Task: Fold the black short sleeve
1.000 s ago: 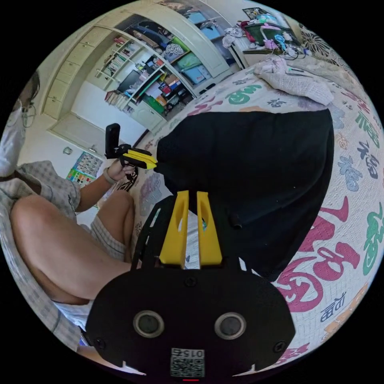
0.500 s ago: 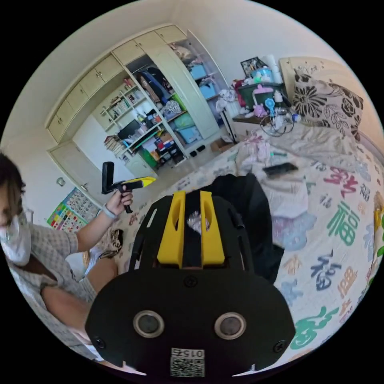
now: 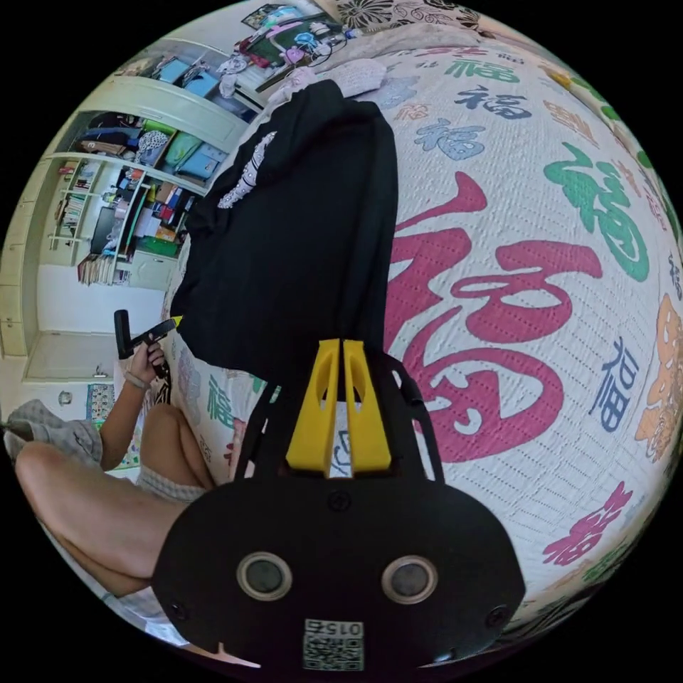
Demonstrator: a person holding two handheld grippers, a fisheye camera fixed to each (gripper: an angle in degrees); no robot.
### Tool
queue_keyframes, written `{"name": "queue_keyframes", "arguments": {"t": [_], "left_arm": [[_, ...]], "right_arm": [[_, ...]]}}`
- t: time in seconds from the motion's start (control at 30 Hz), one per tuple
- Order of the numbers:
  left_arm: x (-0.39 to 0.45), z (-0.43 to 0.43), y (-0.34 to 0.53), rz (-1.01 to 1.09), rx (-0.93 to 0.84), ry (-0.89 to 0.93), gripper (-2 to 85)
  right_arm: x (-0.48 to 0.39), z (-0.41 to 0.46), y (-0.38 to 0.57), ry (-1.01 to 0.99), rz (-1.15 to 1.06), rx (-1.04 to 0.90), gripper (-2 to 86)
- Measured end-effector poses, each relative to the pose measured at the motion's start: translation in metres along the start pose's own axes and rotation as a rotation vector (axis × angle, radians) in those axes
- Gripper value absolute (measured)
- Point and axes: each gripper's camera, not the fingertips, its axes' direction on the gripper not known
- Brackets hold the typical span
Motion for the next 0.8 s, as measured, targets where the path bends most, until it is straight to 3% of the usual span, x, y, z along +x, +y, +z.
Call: {"name": "queue_keyframes", "arguments": {"t": [0.2,0.3,0.4,0.6,0.8], "left_arm": [[-0.01,-0.047,0.002,0.035,0.034,0.093,1.0],[-0.011,-0.071,0.006,0.057,-0.035,0.134,0.6],[-0.013,-0.094,0.019,0.062,-0.103,0.098,0.5],[-0.023,-0.065,0.054,0.012,-0.339,0.019,0.9],[-0.036,-0.058,0.054,-0.035,-0.415,-0.096,2.9]], "right_arm": [[0.008,-0.033,0.01,-0.07,-0.001,0.062,-0.4],[0.001,-0.05,0.021,-0.029,-0.037,0.007,-0.5],[-0.008,-0.062,0.046,0.016,-0.075,-0.068,-0.5],[0.005,-0.021,0.089,0.012,0.079,-0.224,-0.4],[0.003,-0.012,0.086,-0.001,0.078,-0.255,2.1]]}}
